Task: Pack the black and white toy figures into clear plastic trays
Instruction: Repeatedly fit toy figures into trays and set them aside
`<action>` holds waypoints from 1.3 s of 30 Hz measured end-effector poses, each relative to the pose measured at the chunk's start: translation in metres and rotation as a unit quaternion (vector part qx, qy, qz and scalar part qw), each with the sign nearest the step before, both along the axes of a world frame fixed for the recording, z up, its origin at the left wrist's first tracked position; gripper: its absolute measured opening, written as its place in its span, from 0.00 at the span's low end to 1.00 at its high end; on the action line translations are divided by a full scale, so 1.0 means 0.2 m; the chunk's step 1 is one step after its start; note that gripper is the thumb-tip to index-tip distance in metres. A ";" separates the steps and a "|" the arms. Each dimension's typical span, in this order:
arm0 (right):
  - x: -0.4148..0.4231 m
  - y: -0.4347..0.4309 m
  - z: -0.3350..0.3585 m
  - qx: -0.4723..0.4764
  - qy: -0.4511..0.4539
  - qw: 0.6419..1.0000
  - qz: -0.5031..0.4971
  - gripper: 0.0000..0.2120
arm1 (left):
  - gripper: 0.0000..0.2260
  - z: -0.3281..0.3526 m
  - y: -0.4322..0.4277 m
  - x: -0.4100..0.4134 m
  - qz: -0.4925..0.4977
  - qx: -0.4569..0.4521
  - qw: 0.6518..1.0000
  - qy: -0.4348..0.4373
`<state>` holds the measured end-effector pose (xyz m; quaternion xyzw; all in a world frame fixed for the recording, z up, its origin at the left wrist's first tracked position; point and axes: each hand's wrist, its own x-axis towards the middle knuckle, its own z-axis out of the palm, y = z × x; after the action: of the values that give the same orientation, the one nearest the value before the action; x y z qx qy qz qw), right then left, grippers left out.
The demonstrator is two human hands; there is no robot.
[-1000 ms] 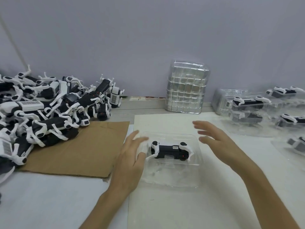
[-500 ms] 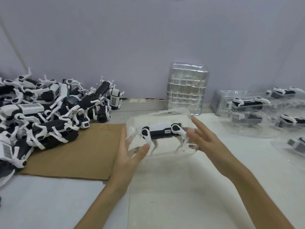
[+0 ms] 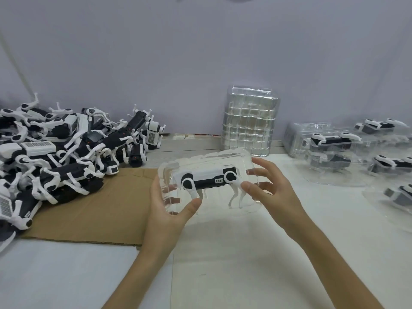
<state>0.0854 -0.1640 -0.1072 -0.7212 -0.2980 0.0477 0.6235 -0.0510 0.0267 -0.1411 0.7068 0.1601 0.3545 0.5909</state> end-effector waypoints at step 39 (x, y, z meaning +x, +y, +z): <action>-0.11 0.08 -0.07 -0.250 -0.312 0.916 0.043 0.22 | 0.12 -0.04 -0.03 0.02 -0.037 -0.052 0.993 0.102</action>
<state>0.0635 -0.1473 -0.1208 -0.8181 -0.4865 -0.0804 0.2959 -0.0463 0.0211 -0.1490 0.7133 0.2115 0.2495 0.6198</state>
